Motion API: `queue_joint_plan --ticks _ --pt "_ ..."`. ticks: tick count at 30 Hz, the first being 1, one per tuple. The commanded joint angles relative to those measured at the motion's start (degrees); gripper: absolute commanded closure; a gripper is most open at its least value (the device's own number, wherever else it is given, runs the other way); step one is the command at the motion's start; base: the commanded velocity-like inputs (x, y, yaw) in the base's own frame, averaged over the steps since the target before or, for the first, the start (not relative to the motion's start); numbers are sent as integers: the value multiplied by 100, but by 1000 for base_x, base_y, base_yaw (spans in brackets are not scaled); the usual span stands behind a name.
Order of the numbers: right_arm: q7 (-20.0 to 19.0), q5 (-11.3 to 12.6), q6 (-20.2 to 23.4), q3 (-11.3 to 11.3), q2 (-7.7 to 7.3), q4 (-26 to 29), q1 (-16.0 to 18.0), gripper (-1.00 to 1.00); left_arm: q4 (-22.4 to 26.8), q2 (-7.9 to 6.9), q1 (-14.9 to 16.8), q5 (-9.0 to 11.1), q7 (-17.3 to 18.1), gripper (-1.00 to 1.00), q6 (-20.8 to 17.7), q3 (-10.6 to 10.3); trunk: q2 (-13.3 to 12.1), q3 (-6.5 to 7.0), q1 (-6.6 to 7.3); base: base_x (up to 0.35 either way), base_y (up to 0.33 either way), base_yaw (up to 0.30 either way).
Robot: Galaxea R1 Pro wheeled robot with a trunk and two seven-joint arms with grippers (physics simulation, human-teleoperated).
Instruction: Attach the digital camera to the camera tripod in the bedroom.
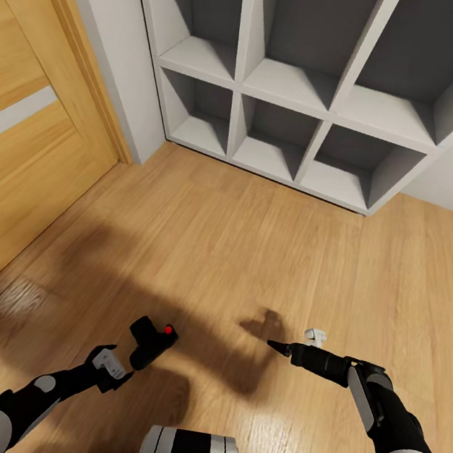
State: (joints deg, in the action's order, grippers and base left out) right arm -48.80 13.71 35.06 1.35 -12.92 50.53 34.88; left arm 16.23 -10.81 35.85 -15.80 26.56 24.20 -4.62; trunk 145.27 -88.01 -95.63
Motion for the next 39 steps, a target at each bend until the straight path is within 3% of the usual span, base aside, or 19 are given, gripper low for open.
queue_joint_plan --ticks 1,25,39 --pt "-6 27 40 6 0 1 2 -100 -3 -1 2 -11 -22 -100 27 -39 1 -3 1 0 0 0" --pt "-6 33 37 6 0 1 2 -100 -49 24 1 -11 -29 -100 23 -54 1 -3 1 41 0 0" --pt "-12 35 27 6 0 1 2 -100 -255 188 1 -29 -68 -100 15 -57 1 -3 1 0 0 0"
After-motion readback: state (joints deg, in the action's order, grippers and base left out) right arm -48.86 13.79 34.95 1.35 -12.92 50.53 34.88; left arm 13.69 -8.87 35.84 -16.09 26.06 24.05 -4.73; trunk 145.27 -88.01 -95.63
